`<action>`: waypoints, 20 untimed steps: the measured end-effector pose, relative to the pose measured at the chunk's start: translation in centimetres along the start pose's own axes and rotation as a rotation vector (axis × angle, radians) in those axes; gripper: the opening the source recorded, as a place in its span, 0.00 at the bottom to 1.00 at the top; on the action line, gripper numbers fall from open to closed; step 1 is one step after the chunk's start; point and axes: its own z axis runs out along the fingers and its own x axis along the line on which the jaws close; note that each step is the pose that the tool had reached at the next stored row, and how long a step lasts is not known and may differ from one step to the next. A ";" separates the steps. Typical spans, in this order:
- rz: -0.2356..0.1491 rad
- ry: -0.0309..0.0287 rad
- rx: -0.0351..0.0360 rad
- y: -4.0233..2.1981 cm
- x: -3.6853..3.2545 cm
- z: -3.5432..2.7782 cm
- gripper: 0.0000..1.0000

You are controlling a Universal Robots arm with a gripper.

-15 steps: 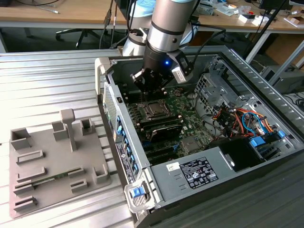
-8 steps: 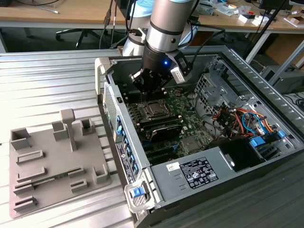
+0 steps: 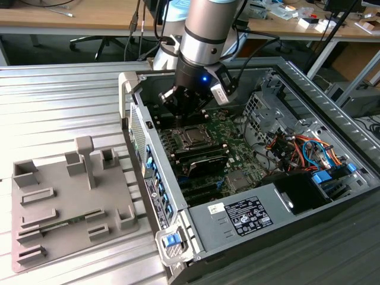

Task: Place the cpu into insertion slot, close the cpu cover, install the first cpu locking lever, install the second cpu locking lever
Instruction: 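Install the first cpu locking lever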

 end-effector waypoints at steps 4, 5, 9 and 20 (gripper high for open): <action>0.000 0.0000 0.0000 0.03 0.24 0.01 0.11; 0.000 0.0000 0.0000 0.03 0.31 0.02 0.11; 0.000 0.0000 0.0000 0.06 0.55 0.03 0.11; 0.000 0.0000 0.0000 0.16 1.16 0.06 0.11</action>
